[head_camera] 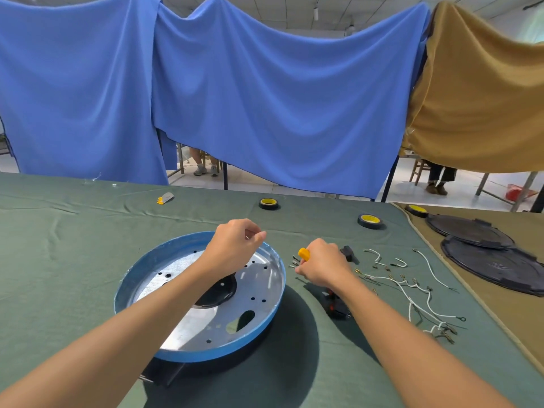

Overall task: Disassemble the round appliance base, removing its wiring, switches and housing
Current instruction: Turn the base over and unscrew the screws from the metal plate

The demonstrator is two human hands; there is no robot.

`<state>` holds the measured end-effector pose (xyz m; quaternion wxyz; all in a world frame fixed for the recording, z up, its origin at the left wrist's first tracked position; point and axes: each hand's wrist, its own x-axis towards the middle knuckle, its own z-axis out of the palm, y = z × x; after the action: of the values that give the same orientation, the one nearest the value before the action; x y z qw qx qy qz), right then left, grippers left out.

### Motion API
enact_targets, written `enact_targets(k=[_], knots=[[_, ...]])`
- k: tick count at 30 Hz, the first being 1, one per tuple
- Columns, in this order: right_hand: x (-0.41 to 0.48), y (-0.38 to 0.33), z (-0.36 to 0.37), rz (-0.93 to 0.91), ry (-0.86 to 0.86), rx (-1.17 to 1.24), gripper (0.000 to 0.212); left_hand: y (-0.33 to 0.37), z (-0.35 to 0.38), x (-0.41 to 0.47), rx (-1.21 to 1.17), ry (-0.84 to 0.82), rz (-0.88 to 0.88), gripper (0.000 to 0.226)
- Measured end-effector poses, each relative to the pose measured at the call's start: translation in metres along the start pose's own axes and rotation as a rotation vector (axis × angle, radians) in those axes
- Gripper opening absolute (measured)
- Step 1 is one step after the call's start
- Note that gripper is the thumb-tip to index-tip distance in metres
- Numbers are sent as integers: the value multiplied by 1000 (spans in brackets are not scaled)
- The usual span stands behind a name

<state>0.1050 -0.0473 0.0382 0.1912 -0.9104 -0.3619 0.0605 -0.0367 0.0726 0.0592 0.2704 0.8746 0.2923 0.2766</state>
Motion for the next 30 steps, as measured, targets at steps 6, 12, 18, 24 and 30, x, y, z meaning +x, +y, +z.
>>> enact_targets(k=[6,12,18,24,30], knots=[[7,-17,21,4,70,-13,27,-7,-1,-3,39,-31,-28,30],[9,-12,29,37,53,-38,37,-9,-4,-5,83,-39,-34,30],[8,-9,11,7,-7,149,39,-15,-10,-13,369,-63,-75,21],[-17,-27,-10,24,-397,474,42,-24,-13,-21,495,-93,-105,35],[-29,-47,-15,-59,-303,306,14,-31,-12,-23,490,-58,-176,37]])
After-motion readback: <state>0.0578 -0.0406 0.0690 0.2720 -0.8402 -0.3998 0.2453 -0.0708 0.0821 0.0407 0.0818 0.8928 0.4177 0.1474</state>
